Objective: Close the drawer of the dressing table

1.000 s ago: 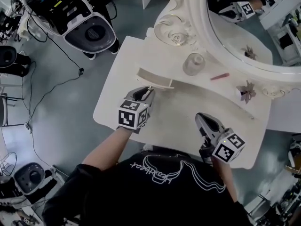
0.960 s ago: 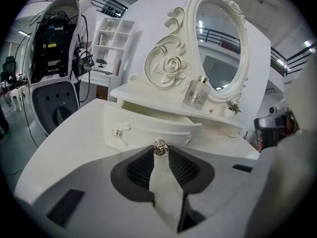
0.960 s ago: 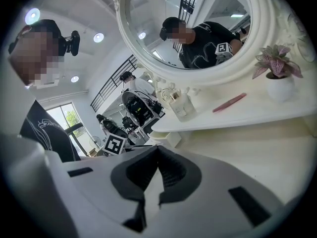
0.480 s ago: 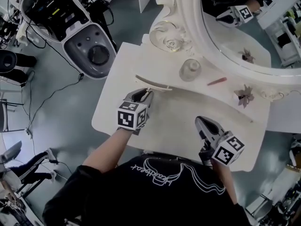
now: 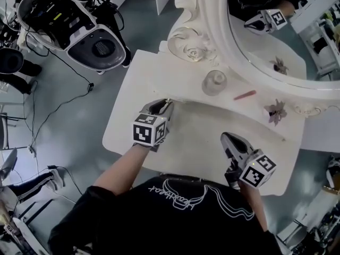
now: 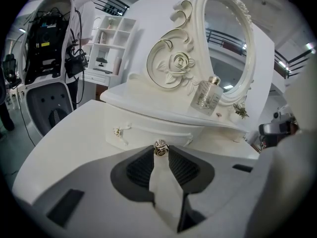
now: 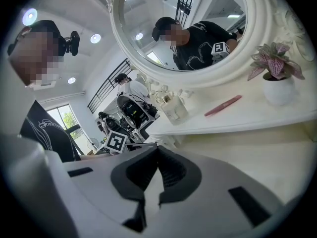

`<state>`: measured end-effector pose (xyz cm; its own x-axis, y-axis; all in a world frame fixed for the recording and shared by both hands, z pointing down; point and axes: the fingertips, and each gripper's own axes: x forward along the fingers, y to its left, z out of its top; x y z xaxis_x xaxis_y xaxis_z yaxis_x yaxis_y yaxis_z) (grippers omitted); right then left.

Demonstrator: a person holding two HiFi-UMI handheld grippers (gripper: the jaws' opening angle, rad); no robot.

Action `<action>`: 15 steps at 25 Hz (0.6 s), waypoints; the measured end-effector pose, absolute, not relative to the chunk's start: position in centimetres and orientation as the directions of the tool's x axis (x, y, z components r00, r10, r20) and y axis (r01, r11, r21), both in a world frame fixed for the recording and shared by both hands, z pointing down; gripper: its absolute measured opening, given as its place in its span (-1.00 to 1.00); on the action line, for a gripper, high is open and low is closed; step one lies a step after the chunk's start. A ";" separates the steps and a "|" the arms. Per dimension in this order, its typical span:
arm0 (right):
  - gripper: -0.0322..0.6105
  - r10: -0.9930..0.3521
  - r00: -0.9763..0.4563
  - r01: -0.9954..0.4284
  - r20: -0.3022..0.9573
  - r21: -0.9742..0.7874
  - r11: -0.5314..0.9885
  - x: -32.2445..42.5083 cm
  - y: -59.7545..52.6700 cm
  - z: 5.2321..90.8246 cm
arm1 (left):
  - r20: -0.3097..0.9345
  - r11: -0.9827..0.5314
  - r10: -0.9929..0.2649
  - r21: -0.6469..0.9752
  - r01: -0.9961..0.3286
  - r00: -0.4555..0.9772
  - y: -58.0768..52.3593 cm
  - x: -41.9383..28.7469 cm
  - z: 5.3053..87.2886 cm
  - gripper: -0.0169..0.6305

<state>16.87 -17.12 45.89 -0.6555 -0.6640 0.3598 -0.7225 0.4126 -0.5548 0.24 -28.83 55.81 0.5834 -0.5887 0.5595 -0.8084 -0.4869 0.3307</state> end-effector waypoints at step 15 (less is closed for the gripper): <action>-0.89 -0.680 -0.631 -0.738 0.375 -0.559 0.377 18.3 -18.2 46.8 | 0.548 -0.496 -0.601 0.315 -0.809 0.582 -31.1 1.4 56.1 -0.66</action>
